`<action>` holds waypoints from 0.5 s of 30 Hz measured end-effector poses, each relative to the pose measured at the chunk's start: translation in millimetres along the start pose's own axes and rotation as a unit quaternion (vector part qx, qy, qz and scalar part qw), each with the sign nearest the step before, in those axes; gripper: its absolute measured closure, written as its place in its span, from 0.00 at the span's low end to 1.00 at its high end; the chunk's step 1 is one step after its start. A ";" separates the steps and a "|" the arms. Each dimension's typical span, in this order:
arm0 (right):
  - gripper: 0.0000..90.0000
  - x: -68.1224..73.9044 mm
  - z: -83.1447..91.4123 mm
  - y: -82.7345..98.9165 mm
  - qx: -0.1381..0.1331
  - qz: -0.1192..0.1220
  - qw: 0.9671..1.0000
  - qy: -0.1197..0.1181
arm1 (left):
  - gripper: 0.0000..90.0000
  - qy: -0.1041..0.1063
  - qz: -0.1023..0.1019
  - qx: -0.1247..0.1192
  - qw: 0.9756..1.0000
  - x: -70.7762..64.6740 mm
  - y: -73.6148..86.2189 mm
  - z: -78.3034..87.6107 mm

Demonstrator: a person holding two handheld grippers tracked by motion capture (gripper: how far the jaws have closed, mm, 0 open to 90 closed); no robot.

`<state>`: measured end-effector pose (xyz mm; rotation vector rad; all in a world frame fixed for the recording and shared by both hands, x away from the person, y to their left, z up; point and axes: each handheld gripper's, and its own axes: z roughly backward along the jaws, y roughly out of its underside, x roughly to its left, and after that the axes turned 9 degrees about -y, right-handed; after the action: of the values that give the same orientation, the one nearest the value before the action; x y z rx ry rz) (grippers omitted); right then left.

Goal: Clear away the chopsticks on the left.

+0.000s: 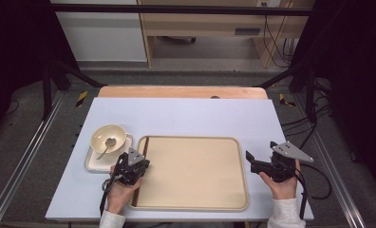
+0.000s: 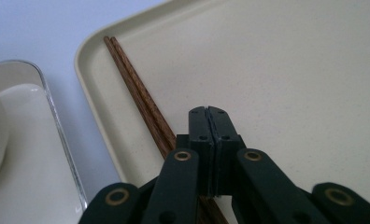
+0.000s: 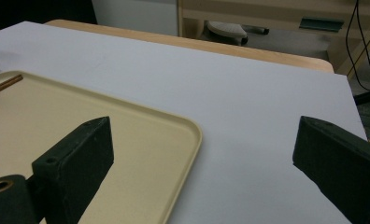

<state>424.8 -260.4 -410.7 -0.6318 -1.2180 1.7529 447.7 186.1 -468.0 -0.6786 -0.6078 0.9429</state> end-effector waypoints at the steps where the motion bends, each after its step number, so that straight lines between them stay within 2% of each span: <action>1: 0.06 0.0 0.0 0.0 0.000 0.000 1.000 0.000 | 0.98 0.005 0.002 -0.006 1.000 0.6 -0.9 2.1; 4: 0.06 0.0 0.3 -0.1 0.000 0.001 1.000 0.000 | 0.96 0.015 0.011 -0.026 1.000 2.4 -4.7 9.7; 8: 0.06 -0.2 0.8 -0.2 -0.001 0.000 1.000 0.000 | 0.90 0.021 0.012 -0.050 0.998 4.5 -11.9 21.7; 15: 0.06 -0.3 1.0 -0.2 -0.001 0.001 1.000 0.000 | 0.75 0.029 0.012 -0.101 0.994 9.6 -29.6 49.6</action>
<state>424.2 -261.1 -410.1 -0.6342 -1.2191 1.7531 431.4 194.7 -412.4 -0.8920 -0.6496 0.8882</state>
